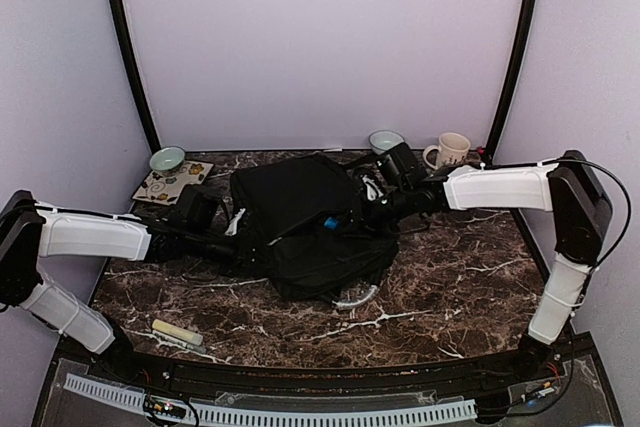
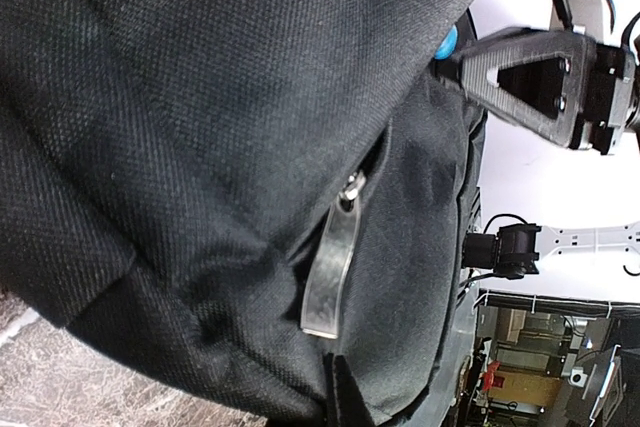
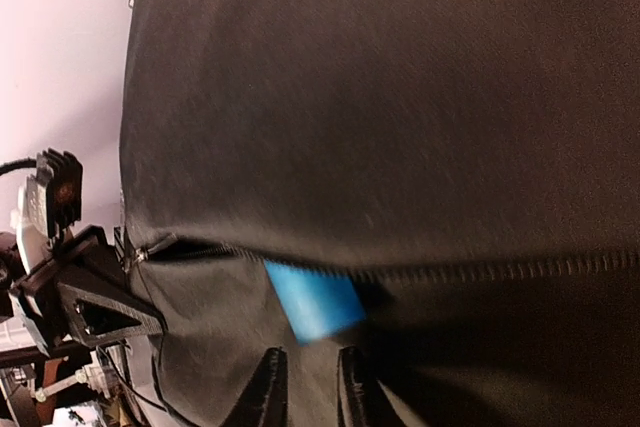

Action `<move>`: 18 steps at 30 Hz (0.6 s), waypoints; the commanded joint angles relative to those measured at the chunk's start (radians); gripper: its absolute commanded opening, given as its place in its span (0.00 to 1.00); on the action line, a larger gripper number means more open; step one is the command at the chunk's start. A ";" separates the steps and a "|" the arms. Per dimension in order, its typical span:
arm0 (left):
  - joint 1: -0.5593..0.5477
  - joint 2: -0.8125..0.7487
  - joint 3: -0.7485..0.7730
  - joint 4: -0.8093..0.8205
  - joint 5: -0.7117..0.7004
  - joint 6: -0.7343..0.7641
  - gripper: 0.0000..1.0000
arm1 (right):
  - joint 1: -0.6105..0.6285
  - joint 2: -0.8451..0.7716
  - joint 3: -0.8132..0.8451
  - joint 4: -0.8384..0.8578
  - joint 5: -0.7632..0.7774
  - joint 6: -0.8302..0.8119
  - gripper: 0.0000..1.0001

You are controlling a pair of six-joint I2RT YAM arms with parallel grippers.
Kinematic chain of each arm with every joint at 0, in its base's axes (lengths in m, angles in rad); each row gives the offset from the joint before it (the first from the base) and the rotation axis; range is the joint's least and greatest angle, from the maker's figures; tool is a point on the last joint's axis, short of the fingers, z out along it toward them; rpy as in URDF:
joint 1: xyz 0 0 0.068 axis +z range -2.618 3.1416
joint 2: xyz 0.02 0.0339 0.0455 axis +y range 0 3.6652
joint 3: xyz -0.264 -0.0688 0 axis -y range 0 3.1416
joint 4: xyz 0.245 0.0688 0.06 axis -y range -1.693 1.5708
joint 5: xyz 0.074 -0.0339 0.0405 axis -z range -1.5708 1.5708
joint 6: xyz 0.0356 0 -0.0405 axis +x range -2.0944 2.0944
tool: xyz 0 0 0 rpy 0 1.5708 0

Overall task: Pack the student bag
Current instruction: Place the pen in the lower front pocket of the bag.

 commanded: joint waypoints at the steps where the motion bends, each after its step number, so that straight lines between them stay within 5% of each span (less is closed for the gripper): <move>1: -0.006 -0.012 0.049 0.018 0.011 0.032 0.00 | 0.009 0.064 0.087 0.017 0.023 -0.031 0.17; 10: -0.006 -0.036 0.042 -0.006 -0.001 0.032 0.00 | 0.009 0.209 0.193 0.165 0.025 -0.008 0.07; 18: -0.006 -0.034 0.079 -0.071 -0.031 0.052 0.00 | 0.009 0.173 0.093 0.320 -0.032 -0.037 0.16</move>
